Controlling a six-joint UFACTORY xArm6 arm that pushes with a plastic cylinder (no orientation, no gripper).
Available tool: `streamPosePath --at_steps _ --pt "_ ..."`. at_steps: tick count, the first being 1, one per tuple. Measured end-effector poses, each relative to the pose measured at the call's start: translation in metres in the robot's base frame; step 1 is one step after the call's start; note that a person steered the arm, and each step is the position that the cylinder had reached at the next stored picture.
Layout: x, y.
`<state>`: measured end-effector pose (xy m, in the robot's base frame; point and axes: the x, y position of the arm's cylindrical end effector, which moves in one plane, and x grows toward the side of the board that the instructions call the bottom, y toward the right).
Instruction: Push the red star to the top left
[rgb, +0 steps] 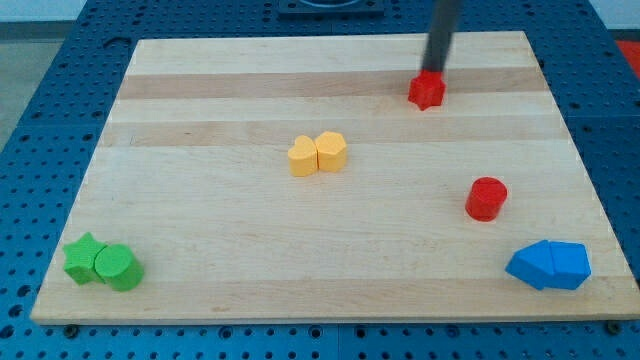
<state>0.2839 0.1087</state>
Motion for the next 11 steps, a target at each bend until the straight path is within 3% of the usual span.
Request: streamPosePath --at_steps 1,2,3,4,5,7,9,11 --pt "-0.005 -0.057" --pt "-0.032 0.005" --pt "-0.014 0.067" --pt "0.036 0.067" --pt "0.056 0.038" --pt "0.024 -0.045" --pt "0.019 -0.004" --pt "-0.046 -0.047"
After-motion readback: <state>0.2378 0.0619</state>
